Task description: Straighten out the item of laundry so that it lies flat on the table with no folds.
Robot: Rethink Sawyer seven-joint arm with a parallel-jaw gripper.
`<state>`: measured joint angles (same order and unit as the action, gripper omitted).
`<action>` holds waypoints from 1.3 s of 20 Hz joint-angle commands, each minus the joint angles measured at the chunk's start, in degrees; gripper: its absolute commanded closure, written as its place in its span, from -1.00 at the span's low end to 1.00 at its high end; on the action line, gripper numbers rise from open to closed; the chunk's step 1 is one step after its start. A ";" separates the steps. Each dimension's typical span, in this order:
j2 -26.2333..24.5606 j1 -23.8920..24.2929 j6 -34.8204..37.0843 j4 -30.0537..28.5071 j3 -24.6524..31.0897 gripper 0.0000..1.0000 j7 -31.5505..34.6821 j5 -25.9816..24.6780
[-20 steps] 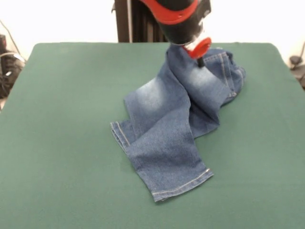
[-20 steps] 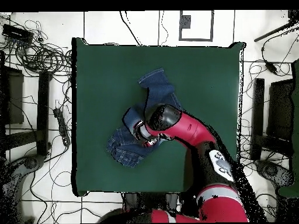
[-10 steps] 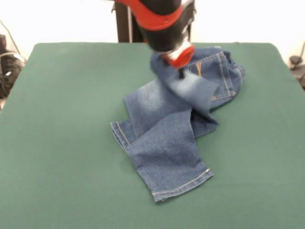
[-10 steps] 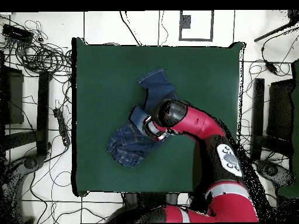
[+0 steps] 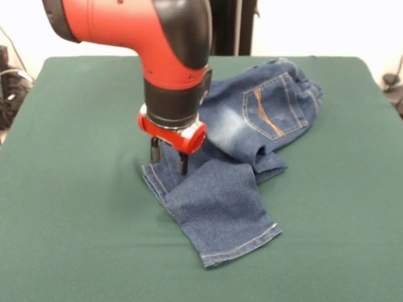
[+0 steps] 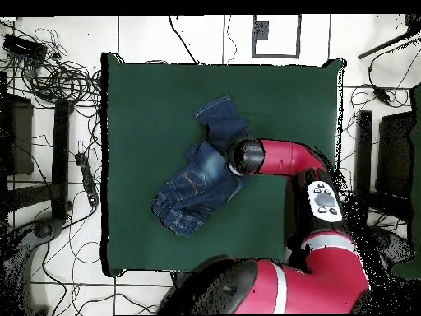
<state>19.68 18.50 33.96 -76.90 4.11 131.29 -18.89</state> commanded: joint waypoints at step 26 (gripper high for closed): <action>-0.05 7.08 -2.54 8.11 15.60 -1.00 -11.51 -10.13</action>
<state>20.11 23.56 32.45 -72.85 10.82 131.30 -29.54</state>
